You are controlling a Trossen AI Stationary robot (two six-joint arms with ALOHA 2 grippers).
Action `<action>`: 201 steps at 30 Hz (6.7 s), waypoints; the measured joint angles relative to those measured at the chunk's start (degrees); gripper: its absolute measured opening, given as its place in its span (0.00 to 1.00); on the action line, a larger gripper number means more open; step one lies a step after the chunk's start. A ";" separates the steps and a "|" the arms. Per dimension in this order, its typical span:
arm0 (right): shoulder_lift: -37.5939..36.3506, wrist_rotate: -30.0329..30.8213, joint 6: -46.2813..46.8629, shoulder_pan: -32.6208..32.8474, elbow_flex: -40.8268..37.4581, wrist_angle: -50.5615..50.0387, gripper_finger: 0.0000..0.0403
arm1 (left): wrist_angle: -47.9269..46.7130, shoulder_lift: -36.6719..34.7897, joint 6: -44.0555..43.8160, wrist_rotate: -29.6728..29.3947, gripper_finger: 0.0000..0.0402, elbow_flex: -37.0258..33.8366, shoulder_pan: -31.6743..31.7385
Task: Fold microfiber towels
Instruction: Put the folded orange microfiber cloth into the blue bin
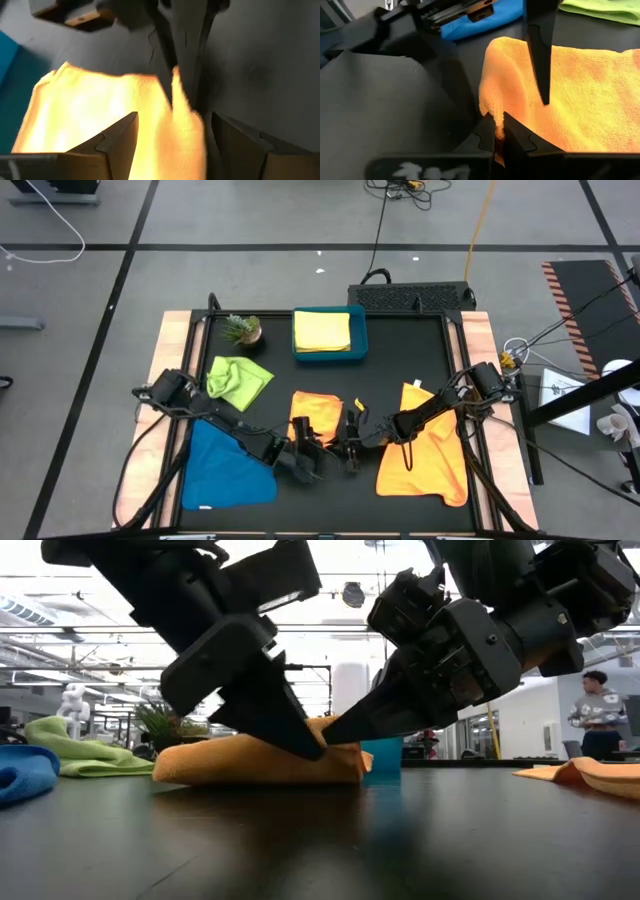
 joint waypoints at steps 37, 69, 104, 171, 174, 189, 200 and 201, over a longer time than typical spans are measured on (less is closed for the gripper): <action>-1.38 4.22 -27.44 1.68 0.02 -4.38 0.58 | -7.00 -4.97 4.72 4.25 0.01 3.02 -0.49; -4.73 15.24 -23.53 3.65 -0.05 -15.33 0.56 | -8.40 -5.12 3.62 4.45 0.01 3.02 -1.29; -0.74 21.38 -27.56 1.66 0.01 -11.32 0.17 | -11.59 -14.69 6.57 -0.64 0.01 3.04 -2.02; -25.18 1.53 -40.30 -45.47 0.00 -25.93 0.00 | 44.67 -20.00 22.40 19.18 0.00 -26.33 52.51; -25.15 0.14 -39.16 -45.47 0.00 -26.80 0.00 | 43.01 -20.05 21.15 20.16 0.00 -26.29 52.65; -24.73 0.06 -39.47 -44.47 -0.02 -27.66 0.00 | 40.84 -17.56 18.09 21.15 0.00 -26.18 53.05; -16.72 -1.95 -41.88 -49.56 0.02 -17.15 0.00 | 48.74 -10.82 16.34 19.22 0.03 -26.20 56.00; -16.04 -1.95 -42.33 -49.77 0.02 -16.06 0.00 | 48.72 -10.80 16.37 18.75 0.04 -26.24 56.11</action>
